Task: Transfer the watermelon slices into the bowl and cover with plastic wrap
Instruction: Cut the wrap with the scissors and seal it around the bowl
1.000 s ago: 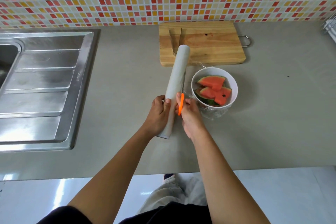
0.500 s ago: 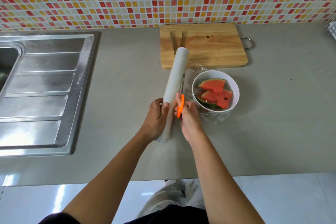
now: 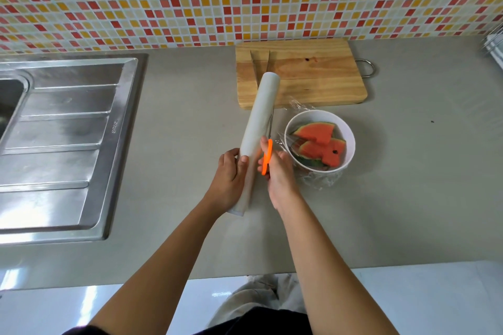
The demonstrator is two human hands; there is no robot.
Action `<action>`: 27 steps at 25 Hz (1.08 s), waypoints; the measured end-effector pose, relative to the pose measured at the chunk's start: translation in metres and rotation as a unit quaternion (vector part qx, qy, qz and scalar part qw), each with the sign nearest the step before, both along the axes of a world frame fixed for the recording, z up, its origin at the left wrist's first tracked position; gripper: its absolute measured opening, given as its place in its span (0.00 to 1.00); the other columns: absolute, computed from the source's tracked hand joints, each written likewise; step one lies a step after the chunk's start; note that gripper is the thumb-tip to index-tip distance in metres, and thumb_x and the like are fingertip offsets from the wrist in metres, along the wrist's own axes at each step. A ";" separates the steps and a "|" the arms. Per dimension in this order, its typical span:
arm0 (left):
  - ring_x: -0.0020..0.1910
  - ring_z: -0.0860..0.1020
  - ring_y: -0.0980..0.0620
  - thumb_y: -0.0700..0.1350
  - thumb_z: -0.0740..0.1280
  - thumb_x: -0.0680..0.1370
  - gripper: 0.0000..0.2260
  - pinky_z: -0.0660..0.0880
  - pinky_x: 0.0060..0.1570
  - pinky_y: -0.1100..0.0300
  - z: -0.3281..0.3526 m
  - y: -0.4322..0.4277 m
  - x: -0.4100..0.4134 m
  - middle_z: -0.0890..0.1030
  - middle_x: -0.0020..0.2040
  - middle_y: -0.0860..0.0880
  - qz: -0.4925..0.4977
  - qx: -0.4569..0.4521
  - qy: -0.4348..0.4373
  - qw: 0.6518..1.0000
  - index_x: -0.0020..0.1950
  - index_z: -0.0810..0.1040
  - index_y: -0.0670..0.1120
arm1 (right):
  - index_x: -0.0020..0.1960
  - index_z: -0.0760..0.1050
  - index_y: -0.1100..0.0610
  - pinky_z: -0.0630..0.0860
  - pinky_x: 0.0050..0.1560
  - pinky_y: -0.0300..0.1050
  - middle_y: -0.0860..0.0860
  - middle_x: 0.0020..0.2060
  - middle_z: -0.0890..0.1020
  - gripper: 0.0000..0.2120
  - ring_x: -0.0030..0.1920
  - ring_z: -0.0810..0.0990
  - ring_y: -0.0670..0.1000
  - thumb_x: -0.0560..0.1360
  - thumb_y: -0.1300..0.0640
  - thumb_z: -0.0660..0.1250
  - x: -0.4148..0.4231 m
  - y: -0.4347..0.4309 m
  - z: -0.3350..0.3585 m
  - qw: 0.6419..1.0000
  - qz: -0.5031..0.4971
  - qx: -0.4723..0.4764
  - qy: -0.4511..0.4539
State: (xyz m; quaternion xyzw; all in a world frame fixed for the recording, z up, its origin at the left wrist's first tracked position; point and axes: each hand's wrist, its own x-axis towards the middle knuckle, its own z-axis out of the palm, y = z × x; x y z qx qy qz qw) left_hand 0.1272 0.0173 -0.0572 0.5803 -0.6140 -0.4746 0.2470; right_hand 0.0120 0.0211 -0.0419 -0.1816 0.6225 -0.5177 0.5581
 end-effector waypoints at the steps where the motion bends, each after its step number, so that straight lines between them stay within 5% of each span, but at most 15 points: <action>1: 0.58 0.73 0.49 0.50 0.53 0.82 0.18 0.70 0.60 0.53 0.000 0.000 0.001 0.70 0.64 0.42 -0.001 -0.004 -0.001 1.000 0.66 0.67 0.40 | 0.30 0.68 0.52 0.65 0.33 0.38 0.47 0.24 0.71 0.18 0.26 0.68 0.45 0.70 0.42 0.68 -0.001 -0.004 0.000 1.000 0.000 0.005 0.000; 18: 0.54 0.70 0.55 0.51 0.53 0.82 0.17 0.65 0.53 0.62 0.013 -0.001 0.022 0.68 0.59 0.50 -0.024 -0.023 -0.052 0.998 0.67 0.66 0.46 | 0.30 0.65 0.54 0.65 0.36 0.39 0.44 0.20 0.70 0.19 0.24 0.67 0.43 0.73 0.46 0.67 0.004 -0.028 -0.009 0.997 -0.033 -0.060 -0.047; 24: 0.52 0.68 0.74 0.52 0.53 0.81 0.16 0.65 0.46 0.73 0.011 -0.001 0.035 0.69 0.59 0.52 -0.036 -0.024 -0.063 0.997 0.66 0.66 0.49 | 0.27 0.64 0.53 0.62 0.32 0.36 0.47 0.22 0.66 0.21 0.25 0.64 0.44 0.74 0.46 0.65 0.004 -0.041 -0.005 0.994 -0.032 -0.076 -0.076; 27: 0.51 0.69 0.69 0.53 0.53 0.81 0.16 0.63 0.48 0.72 0.009 -0.003 0.042 0.69 0.60 0.52 -0.031 -0.027 -0.070 0.997 0.67 0.66 0.49 | 0.25 0.63 0.52 0.61 0.28 0.34 0.49 0.23 0.66 0.23 0.26 0.63 0.45 0.74 0.45 0.64 0.004 -0.046 -0.004 0.995 -0.017 -0.083 -0.052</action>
